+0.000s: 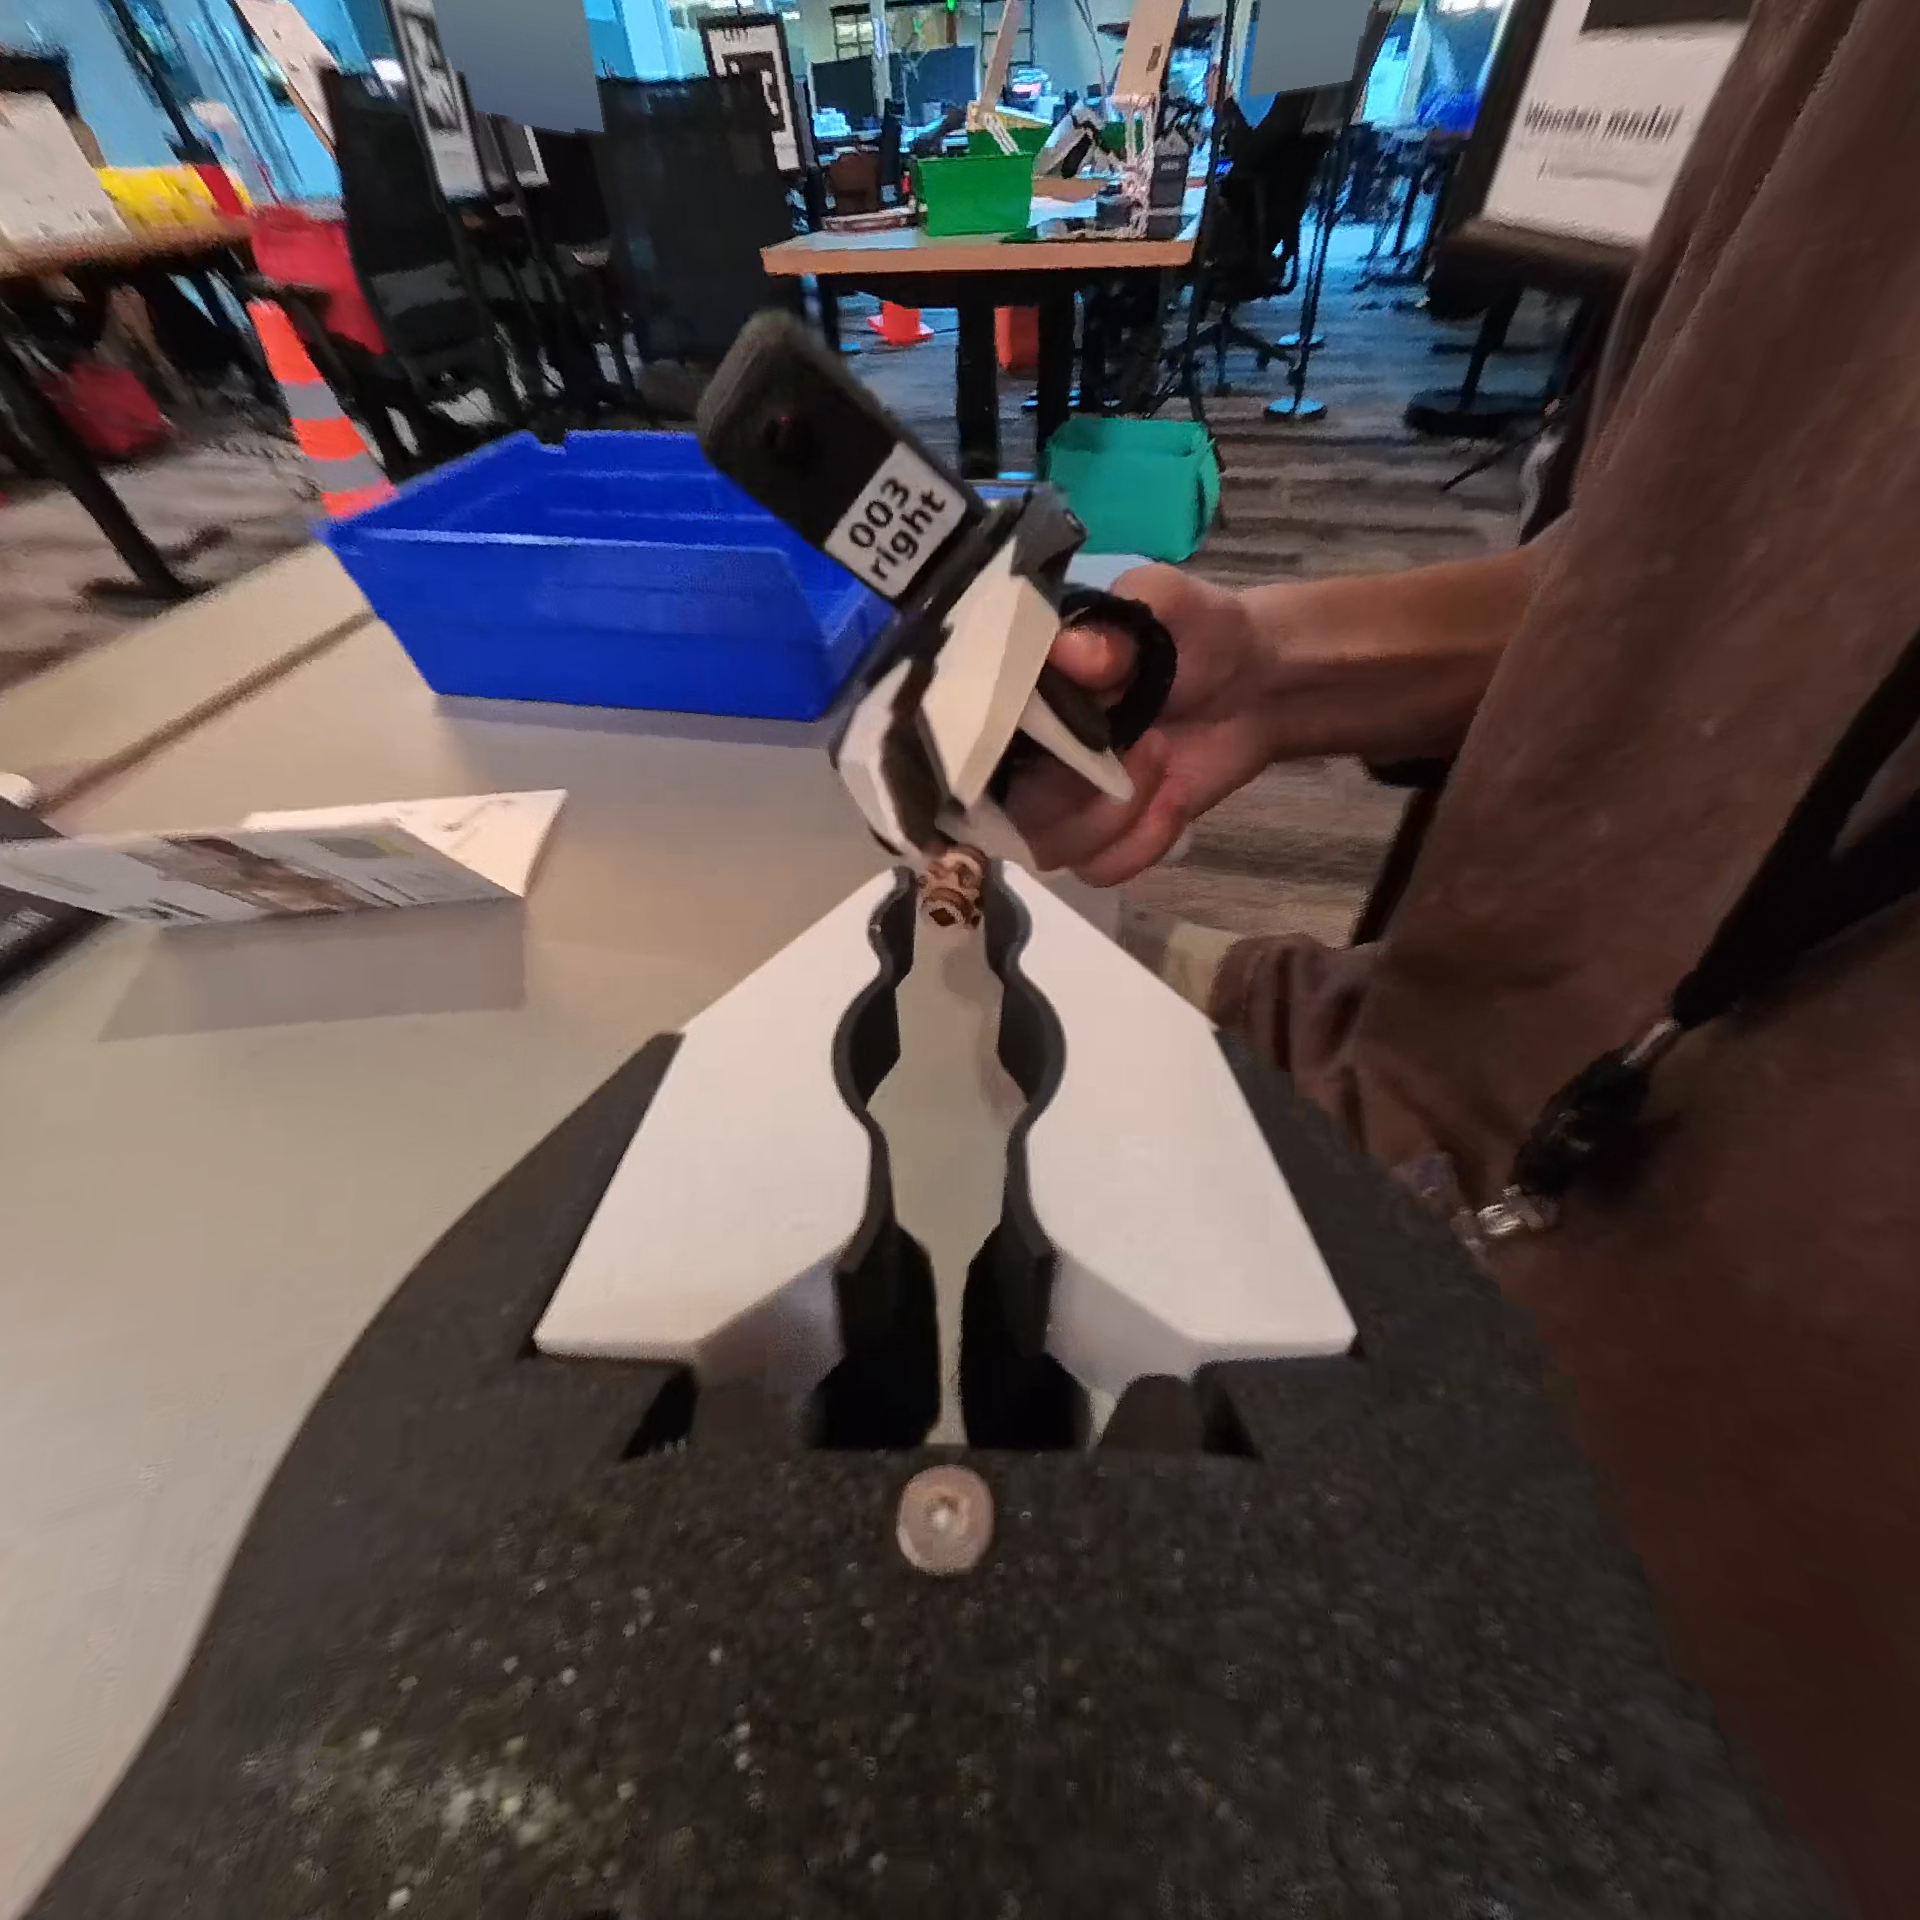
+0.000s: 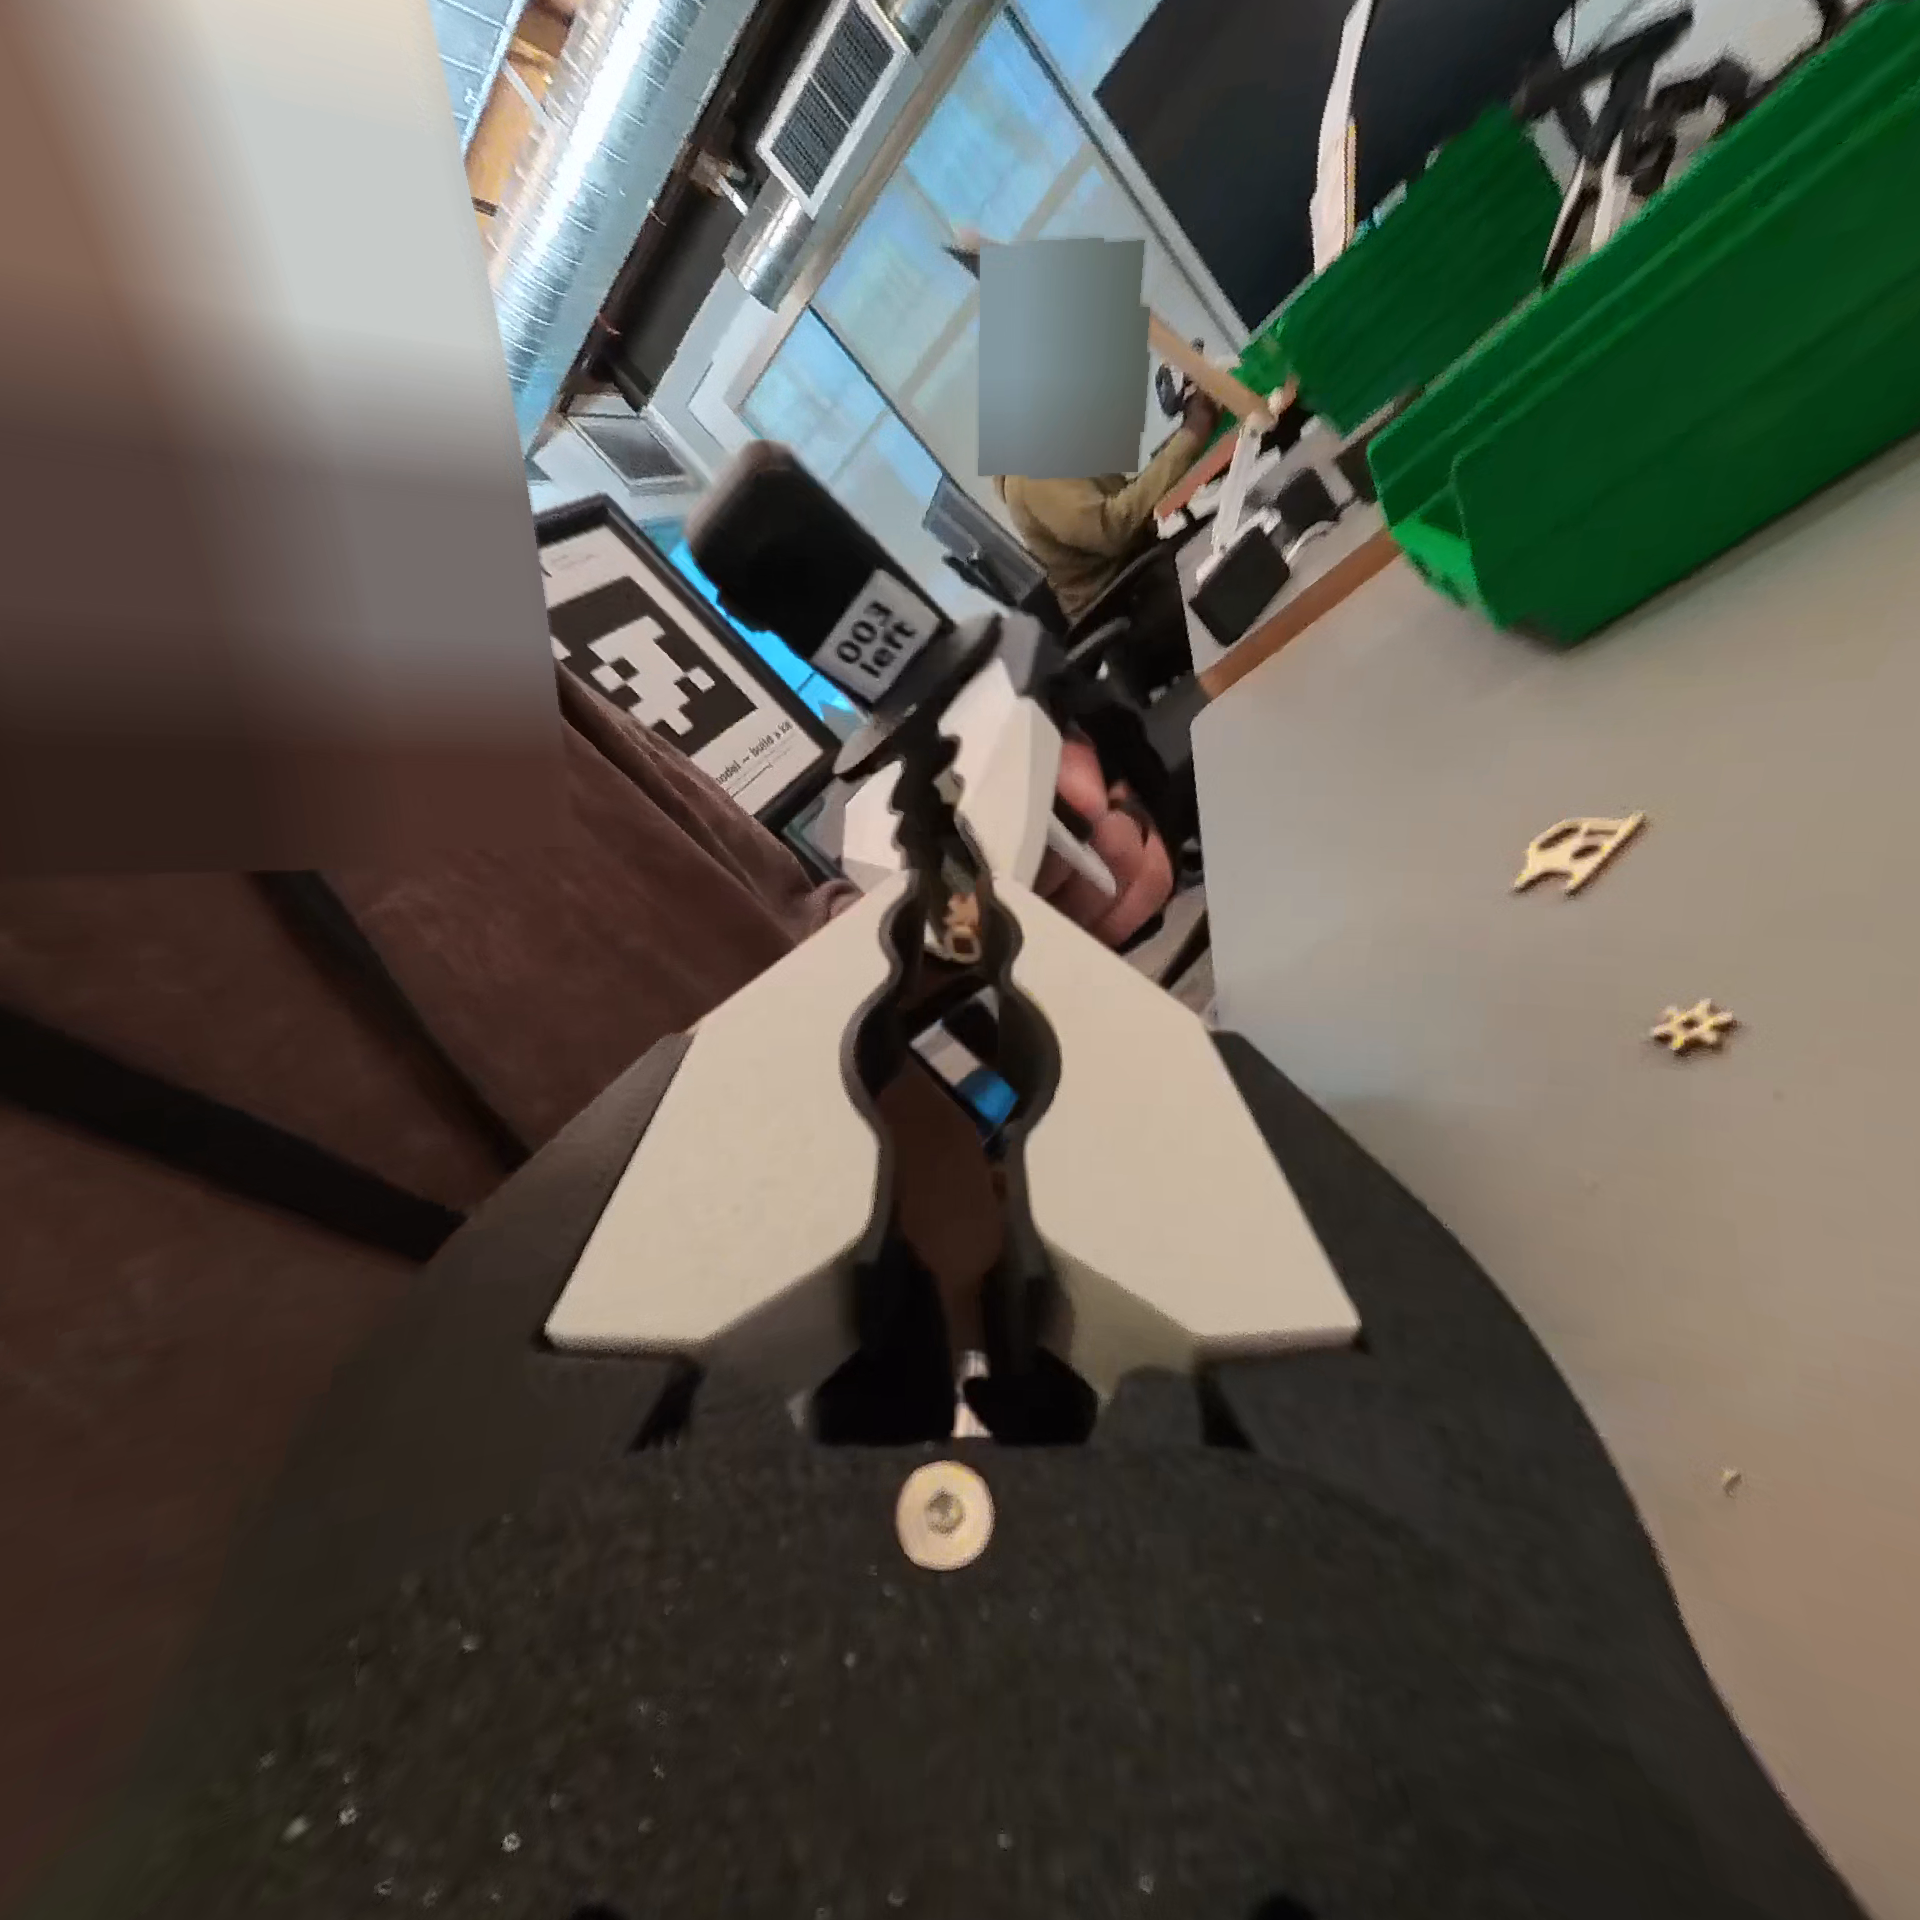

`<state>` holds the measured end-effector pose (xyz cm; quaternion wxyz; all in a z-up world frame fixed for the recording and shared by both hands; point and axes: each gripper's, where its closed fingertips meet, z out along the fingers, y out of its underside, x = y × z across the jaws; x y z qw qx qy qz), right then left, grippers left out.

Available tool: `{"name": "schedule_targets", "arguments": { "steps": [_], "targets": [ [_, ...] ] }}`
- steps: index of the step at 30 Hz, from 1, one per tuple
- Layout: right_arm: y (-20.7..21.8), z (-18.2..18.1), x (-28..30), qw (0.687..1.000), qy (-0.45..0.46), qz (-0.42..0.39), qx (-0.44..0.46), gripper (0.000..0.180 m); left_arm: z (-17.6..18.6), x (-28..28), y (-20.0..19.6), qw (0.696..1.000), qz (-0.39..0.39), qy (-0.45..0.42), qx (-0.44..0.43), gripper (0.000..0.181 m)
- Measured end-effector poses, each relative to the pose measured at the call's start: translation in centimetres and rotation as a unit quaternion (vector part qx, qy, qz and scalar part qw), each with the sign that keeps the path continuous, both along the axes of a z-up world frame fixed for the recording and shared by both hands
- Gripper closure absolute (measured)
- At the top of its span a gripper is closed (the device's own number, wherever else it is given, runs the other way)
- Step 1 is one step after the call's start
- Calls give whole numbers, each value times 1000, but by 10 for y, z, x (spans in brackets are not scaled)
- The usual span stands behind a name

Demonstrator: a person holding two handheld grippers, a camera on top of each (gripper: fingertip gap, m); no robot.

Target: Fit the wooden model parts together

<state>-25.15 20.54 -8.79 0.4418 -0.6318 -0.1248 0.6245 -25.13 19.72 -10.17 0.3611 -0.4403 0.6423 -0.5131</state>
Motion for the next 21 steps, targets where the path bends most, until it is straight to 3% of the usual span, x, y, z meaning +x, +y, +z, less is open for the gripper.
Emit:
{"name": "schedule_targets", "arguments": {
  "steps": [7, 10, 13, 21],
  "targets": [
    [-9, 12, 1, 994, -38, -14, 101, 162, 21, -2, -6, 981, -54, -8, -187, 170],
    [-15, 8, -7, 985, -91, -16, 149, 163, 19, -4, -12, 968, -86, 14, -237, 170],
    [-23, 8, -12, 984, -87, 9, 157, 168, 15, -8, -22, 947, -131, 49, -288, 171],
    [-35, 4, -20, 982, -83, 60, 158, 174, 12, -11, -34, 924, -171, 82, -331, 171]
  ]
}}
